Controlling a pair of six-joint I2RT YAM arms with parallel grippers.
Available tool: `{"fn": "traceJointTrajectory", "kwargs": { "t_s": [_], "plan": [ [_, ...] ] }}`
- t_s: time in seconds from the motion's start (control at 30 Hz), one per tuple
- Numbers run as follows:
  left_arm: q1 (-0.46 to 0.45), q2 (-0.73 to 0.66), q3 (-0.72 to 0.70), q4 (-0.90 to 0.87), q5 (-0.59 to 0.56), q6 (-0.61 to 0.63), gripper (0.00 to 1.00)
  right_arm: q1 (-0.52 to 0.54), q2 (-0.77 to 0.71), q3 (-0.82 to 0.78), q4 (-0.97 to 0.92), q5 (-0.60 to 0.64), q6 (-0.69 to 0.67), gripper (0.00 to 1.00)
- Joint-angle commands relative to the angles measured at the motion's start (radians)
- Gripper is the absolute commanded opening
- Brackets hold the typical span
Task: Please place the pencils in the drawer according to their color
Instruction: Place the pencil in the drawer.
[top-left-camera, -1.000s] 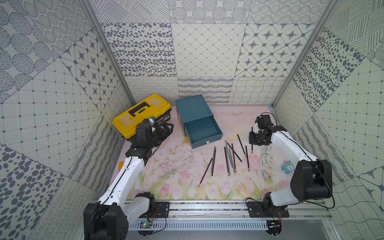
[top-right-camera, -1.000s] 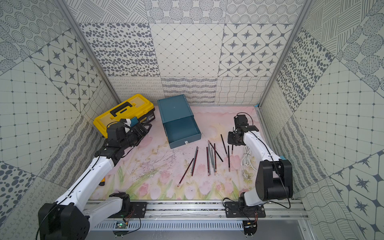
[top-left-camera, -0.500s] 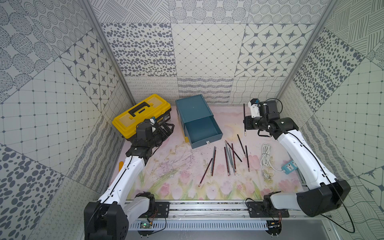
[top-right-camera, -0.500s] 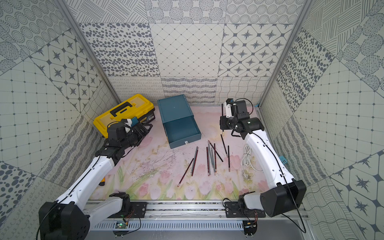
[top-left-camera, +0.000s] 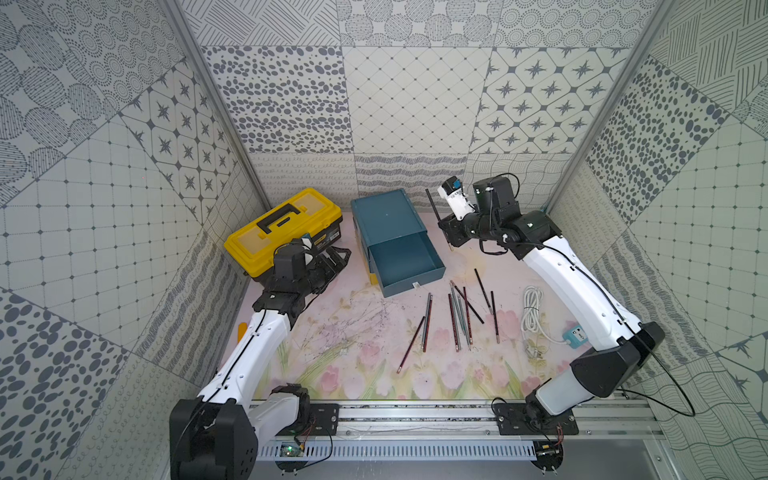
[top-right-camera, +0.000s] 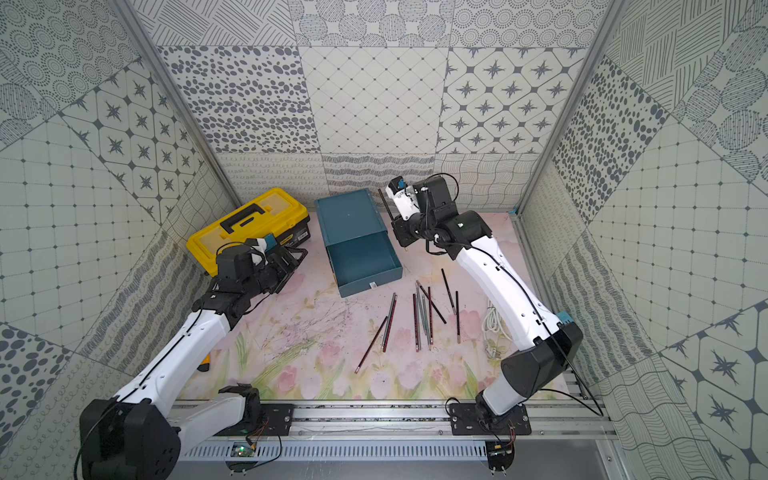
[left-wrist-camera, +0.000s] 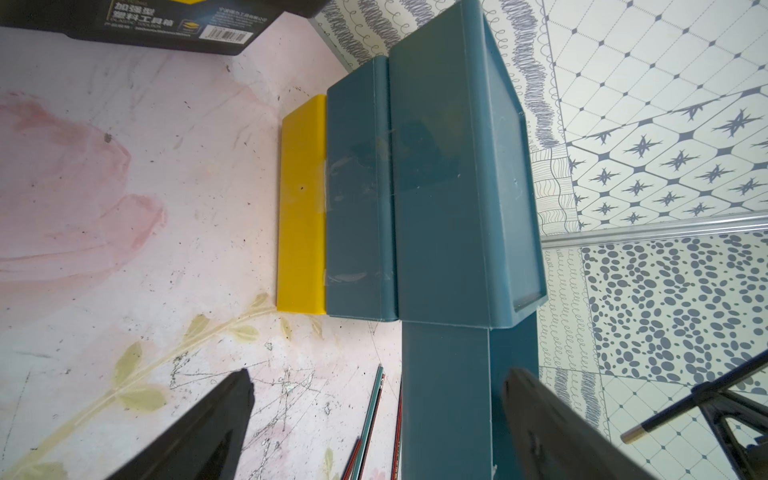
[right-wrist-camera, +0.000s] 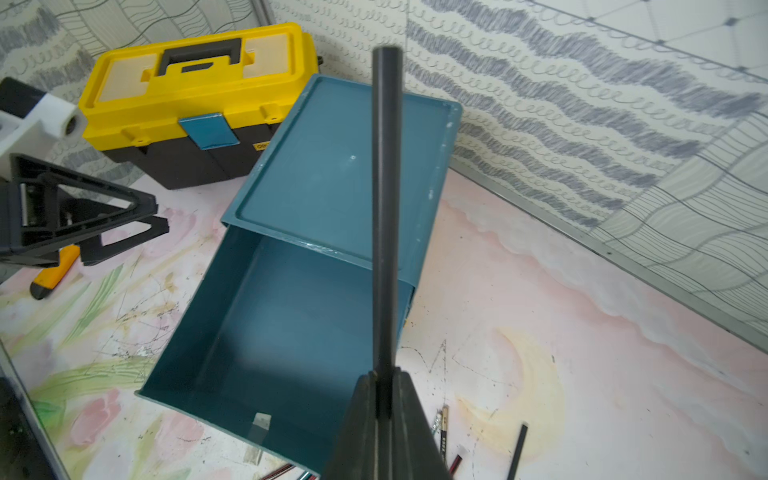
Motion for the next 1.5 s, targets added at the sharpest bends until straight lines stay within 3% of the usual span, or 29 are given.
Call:
{"fn": "traceJointTrajectory", "kwargs": {
  "t_s": [0.0,0.37,1.1,1.37,1.47],
  "plan": [
    [0.007,0.005,0.02,0.07,0.036,-0.014,0.99,0.035,0.05,0.06,-0.008,-0.038,-0.113,0.0],
    [0.008,0.0,0.025,0.065,0.034,-0.018,0.99,0.099,0.212,0.173,-0.137,-0.043,-0.236,0.0],
    [0.007,0.002,0.03,0.061,0.036,-0.025,0.99,0.158,0.313,0.179,-0.249,0.08,-0.346,0.01],
    [0.007,0.002,0.035,0.059,0.034,-0.026,0.99,0.166,0.343,0.22,-0.262,0.099,-0.343,0.28],
    [0.007,0.003,0.035,0.056,0.035,-0.024,0.99,0.168,0.349,0.239,-0.262,0.098,-0.334,0.34]
  ]
}}
